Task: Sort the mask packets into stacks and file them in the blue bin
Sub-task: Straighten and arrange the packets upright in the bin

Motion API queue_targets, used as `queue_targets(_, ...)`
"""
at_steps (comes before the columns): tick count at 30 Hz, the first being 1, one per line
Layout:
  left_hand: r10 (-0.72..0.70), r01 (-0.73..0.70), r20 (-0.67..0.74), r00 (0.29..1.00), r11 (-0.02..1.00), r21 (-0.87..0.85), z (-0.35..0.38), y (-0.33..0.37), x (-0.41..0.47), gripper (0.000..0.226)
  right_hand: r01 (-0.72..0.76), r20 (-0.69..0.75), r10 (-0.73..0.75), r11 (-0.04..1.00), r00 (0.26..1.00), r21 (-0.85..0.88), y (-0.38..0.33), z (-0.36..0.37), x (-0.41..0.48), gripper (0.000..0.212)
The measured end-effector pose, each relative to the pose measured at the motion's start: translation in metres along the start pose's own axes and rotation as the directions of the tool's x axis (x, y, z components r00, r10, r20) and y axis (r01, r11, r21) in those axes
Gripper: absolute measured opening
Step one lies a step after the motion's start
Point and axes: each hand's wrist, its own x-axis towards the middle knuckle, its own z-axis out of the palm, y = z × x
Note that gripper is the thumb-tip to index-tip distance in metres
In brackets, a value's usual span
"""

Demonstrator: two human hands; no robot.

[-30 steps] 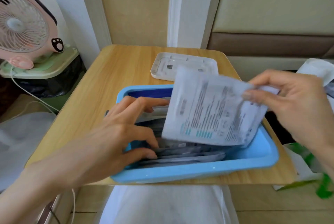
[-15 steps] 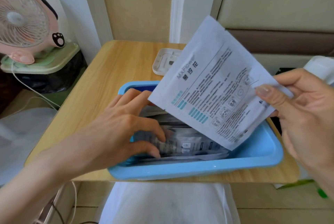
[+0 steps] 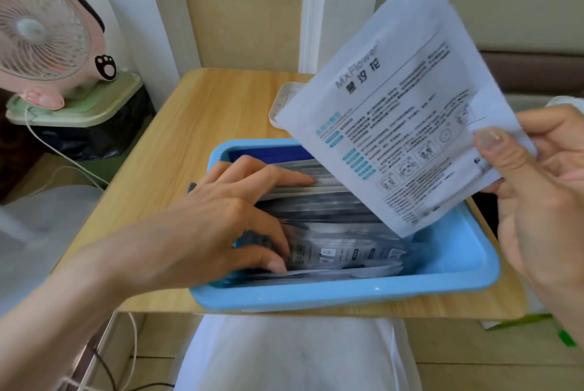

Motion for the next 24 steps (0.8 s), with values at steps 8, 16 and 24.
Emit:
queue_targets(8, 0.015, -0.009, -0.112, 0.994, 0.999, 0.048, 0.006, 0.004, 0.005, 0.024, 0.028, 0.029, -0.027, 0.999, 0.999, -0.038, 0.001, 0.001, -0.007, 0.022)
queue_targets(16, -0.148, 0.082, -0.27, 0.951, 0.967, -0.242, 0.012, 0.0, 0.003, 0.012, 0.072, 0.054, -0.07, 0.997, 0.996, -0.041, -0.005, 0.007, -0.01, 0.017)
queue_targets(24, -0.166, 0.096, -0.254, 0.953, 0.958, -0.269, 0.01, 0.0, 0.005, 0.007, 0.115, 0.103, -0.11, 0.992, 0.989, -0.047, -0.013, 0.011, -0.009, 0.008)
